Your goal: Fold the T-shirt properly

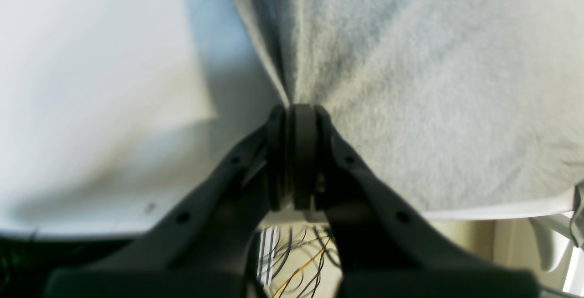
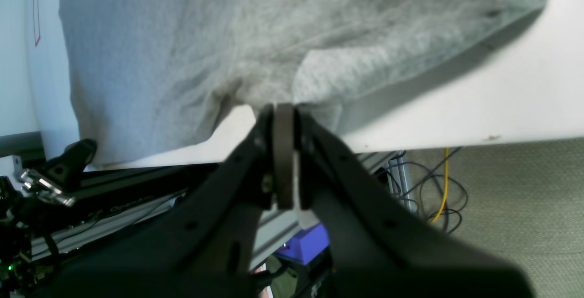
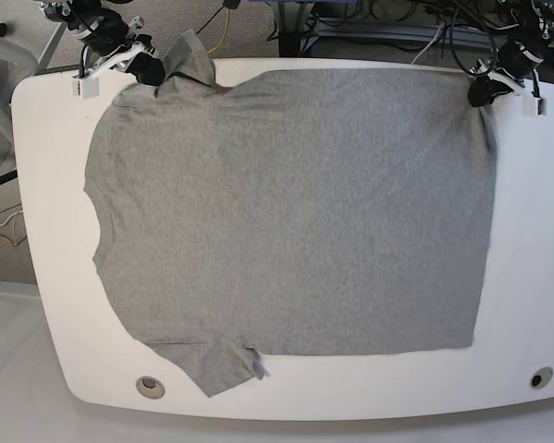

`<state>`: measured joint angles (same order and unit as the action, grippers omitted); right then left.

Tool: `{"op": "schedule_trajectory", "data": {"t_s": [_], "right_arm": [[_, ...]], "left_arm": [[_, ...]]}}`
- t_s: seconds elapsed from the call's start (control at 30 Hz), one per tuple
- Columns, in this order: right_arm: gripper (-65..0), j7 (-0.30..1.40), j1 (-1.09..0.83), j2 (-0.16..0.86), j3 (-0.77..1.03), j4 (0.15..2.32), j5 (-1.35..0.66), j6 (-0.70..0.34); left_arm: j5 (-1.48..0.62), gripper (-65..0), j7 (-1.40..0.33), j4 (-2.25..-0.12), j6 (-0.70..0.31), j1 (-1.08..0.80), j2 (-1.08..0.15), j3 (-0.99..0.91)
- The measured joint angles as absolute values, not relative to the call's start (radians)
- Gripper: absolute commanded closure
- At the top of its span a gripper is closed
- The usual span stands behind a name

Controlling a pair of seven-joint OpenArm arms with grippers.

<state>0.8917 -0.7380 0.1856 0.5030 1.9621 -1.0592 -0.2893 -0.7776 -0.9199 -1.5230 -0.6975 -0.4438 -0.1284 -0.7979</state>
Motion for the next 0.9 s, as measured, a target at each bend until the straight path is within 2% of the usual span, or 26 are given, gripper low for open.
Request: {"op": "schedule_trajectory", "data": {"t_s": [0.9], "right_arm": [[0.0,0.894,-0.768,0.207,0.503,1.963,-1.063,-0.293]], "left_arm": [[-0.772,-2.3,-0.927,-1.555,-0.697,-0.496,-0.140,-0.797]]}}
